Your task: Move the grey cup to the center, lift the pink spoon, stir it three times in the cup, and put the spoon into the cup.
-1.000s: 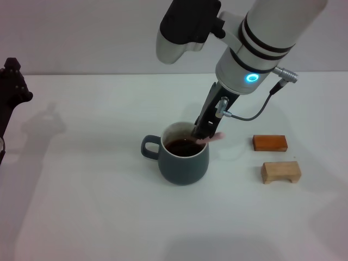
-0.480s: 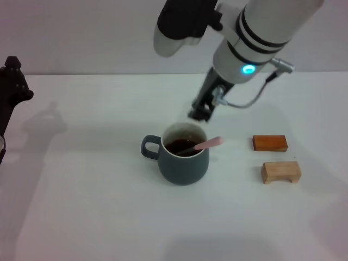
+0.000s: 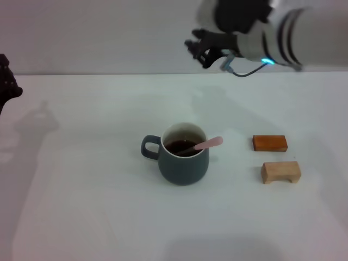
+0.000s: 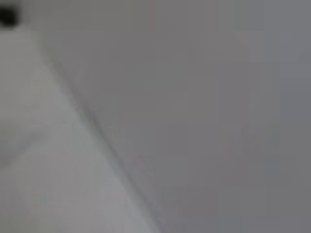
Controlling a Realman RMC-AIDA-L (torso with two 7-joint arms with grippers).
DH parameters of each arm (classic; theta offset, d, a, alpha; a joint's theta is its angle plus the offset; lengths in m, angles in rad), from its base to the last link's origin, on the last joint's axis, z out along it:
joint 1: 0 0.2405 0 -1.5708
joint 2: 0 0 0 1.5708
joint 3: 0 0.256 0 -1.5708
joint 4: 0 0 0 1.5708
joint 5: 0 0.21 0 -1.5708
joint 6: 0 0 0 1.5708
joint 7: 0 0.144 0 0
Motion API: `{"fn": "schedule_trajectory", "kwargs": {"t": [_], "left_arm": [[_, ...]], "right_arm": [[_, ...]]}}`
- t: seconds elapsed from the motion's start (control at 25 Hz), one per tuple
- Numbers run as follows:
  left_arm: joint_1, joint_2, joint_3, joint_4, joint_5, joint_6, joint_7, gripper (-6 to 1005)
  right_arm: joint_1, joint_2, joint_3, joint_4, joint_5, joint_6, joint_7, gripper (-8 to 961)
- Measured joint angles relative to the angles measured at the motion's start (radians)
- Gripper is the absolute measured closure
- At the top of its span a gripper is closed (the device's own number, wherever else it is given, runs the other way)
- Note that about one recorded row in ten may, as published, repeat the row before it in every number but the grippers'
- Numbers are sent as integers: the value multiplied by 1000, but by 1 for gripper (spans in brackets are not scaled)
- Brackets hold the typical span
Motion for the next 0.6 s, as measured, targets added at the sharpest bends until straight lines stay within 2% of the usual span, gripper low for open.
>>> {"fn": "schedule_trajectory", "kwargs": {"t": [0.08, 0.12, 0.16, 0.2, 0.24, 0.36, 0.4, 0.44, 0.48, 0.52, 0.56, 0.6], "left_arm": [[1, 0, -3, 0, 0, 0, 0, 1001], [3, 0, -5, 1, 0, 0, 0, 1001], [5, 0, -6, 2, 0, 1, -4, 1001], [8, 0, -7, 3, 0, 7, -26, 1001], [8, 0, -7, 3, 0, 7, -26, 1001], [15, 1, -7, 0, 5, 23, -70, 1001], [19, 1, -6, -1, 7, 32, -76, 1001], [19, 1, -6, -1, 7, 32, -76, 1001], [19, 1, -6, -1, 7, 32, -76, 1001], [19, 1, -6, -1, 7, 32, -76, 1001], [19, 1, -6, -1, 7, 32, -76, 1001], [22, 0, 0, -2, 8, 39, -72, 1001]], "right_arm": [[-124, 0, -48, 50, 31, -182, 0, 756], [-124, 0, -48, 50, 31, -182, 0, 756], [-185, -1, -74, 68, 42, -272, 0, 756], [-300, -2, -125, 89, 47, -447, -3, 756], [-300, -2, -125, 89, 47, -447, -3, 756], [-453, -2, -196, 74, 44, -742, -6, 756], [-536, -2, -228, 31, 61, -949, 6, 756], [-536, -2, -228, 31, 61, -949, 6, 756], [-585, -3, -249, -42, 87, -1149, 30, 757], [-585, -3, -249, -42, 87, -1149, 30, 757], [-603, -3, -265, -106, 95, -1286, 57, 757], [-606, -4, -290, -240, 92, -1481, 128, 757]]}}
